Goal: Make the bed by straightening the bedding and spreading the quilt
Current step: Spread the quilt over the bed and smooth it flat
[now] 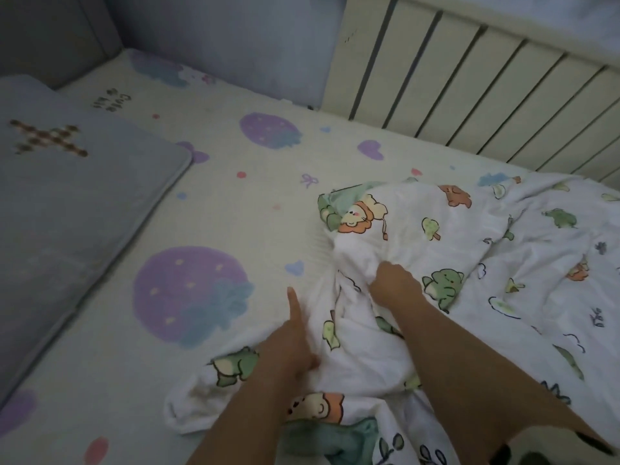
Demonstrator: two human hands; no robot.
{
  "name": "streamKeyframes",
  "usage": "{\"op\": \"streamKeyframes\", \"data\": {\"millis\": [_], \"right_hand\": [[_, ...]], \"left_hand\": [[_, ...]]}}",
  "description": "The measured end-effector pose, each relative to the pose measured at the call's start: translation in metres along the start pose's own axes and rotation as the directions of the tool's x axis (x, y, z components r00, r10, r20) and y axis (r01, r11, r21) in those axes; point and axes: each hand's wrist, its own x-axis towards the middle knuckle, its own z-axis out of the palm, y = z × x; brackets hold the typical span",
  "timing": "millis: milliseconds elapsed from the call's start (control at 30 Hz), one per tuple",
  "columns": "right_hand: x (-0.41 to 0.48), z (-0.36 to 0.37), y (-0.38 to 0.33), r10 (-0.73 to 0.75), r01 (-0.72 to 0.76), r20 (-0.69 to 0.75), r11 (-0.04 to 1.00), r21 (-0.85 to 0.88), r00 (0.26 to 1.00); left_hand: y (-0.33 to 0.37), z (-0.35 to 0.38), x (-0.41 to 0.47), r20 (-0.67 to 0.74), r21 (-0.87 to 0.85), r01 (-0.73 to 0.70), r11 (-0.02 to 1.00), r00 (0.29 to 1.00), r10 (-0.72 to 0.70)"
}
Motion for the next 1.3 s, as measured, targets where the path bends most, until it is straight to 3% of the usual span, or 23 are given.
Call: {"op": "streamKeyframes", "data": {"millis": [167, 233, 300, 400, 500, 667, 733, 800, 867, 900, 967, 1033, 1167, 1300], "right_hand": [[0.025, 0.019, -0.022, 0.056, -0.064, 0.045, 0.979, 0.192, 0.997], [0.036, 0.030, -0.032, 0.117, -0.134, 0.099, 0.973, 0.186, 0.988], [0.045, 0.038, -0.035, 0.113, -0.126, 0.101, 0.983, 0.136, 0.988], [0.052, 0.046, -0.033, 0.018, -0.014, -0.028, 0.994, 0.106, 0.999], [0.055, 0.032, -0.049, -0.026, 0.056, -0.148, 0.978, 0.202, 0.989], [0.076, -0.066, -0.143, 0.129, 0.148, -0.356, 0.742, 0.654, 0.926], [0.091, -0.111, -0.178, 0.143, 0.274, -0.420, 0.565, 0.778, 0.896], [0.099, -0.151, -0.208, 0.062, 0.386, -0.436, 0.367, 0.846, 0.898], [0.106, -0.176, -0.237, -0.117, 0.400, -0.383, 0.261, 0.878, 0.916], [0.109, -0.179, -0.248, -0.212, 0.375, -0.328, 0.246, 0.894, 0.921], [0.112, -0.170, -0.267, -0.304, 0.362, -0.259, 0.358, 0.861, 0.917], [0.111, -0.143, -0.278, -0.307, 0.399, -0.272, 0.509, 0.762, 0.912], [0.084, -0.075, -0.285, -0.462, 0.496, -0.201, 0.706, 0.506, 0.864], [0.040, -0.021, -0.277, -0.575, 0.524, -0.016, 0.732, 0.435, 0.818]], "left_hand": [[-0.018, -0.007, 0.009, 0.088, 0.158, 0.085, 0.984, 0.991, -0.100], [-0.020, -0.017, 0.012, 0.016, 0.181, 0.084, 0.980, 0.996, -0.089], [-0.022, -0.028, 0.014, -0.038, 0.129, 0.093, 0.987, 0.995, -0.089], [-0.026, -0.046, 0.013, -0.097, 0.011, 0.040, 0.999, 0.995, -0.039], [-0.032, -0.076, 0.011, -0.292, -0.152, 0.016, 0.988, 0.954, -0.061], [-0.024, -0.197, 0.009, -0.644, -0.508, -0.124, 0.852, 0.711, -0.280], [-0.025, -0.253, 0.006, -0.733, -0.554, -0.209, 0.806, 0.581, -0.354], [-0.033, -0.302, 0.002, -0.783, -0.579, -0.256, 0.774, 0.438, -0.441], [-0.051, -0.341, -0.001, -0.798, -0.582, -0.231, 0.780, 0.347, -0.493], [-0.063, -0.353, 0.001, -0.793, -0.586, -0.205, 0.784, 0.345, -0.503], [-0.090, -0.362, 0.008, -0.779, -0.586, -0.194, 0.787, 0.401, -0.482], [-0.122, -0.349, 0.013, -0.765, -0.566, -0.183, 0.804, 0.480, -0.429], [-0.166, -0.296, 0.007, -0.658, -0.498, -0.027, 0.867, 0.664, -0.357], [-0.180, -0.250, -0.007, -0.497, -0.374, 0.124, 0.919, 0.810, -0.312]]}}
